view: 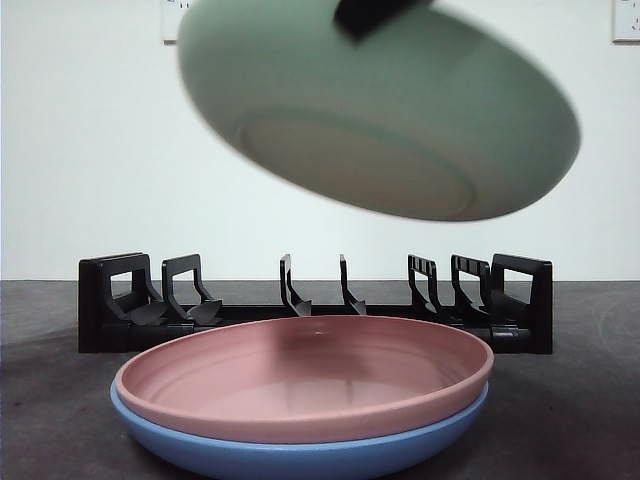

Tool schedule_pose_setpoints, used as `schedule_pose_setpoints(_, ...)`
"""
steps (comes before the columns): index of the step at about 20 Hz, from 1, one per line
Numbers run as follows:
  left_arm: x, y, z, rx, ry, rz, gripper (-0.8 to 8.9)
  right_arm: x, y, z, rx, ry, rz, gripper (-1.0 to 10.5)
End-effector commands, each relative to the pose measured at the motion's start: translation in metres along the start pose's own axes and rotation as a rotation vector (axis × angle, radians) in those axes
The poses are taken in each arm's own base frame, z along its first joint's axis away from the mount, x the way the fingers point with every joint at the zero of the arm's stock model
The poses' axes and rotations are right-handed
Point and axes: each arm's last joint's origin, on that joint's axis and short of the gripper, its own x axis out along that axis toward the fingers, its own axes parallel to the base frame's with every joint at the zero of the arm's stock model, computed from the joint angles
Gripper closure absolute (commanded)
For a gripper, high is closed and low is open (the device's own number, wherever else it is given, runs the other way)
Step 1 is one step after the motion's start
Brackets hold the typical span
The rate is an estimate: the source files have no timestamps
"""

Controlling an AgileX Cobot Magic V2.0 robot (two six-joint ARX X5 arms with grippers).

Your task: Place the plate

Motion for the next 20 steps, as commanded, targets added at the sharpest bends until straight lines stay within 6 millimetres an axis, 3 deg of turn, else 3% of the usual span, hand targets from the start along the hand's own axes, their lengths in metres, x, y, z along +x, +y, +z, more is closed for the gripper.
schedule_pose_setpoints(1,-0.002,-0.001,0.004,-0.001,-0.019,-0.003,4.07,0.017,0.005,0.004,-0.103,0.044,0.02,9.3)
schedule_pose_setpoints(10,-0.002,-0.001,0.004,-0.001,-0.018,-0.002,4.07,0.079,0.018,-0.003,-0.158,0.215,0.102,9.3)
schedule_pose_setpoints(20,-0.002,-0.001,0.004,-0.001,-0.019,-0.002,4.07,0.099,0.023,-0.01,-0.16,0.274,0.144,9.1)
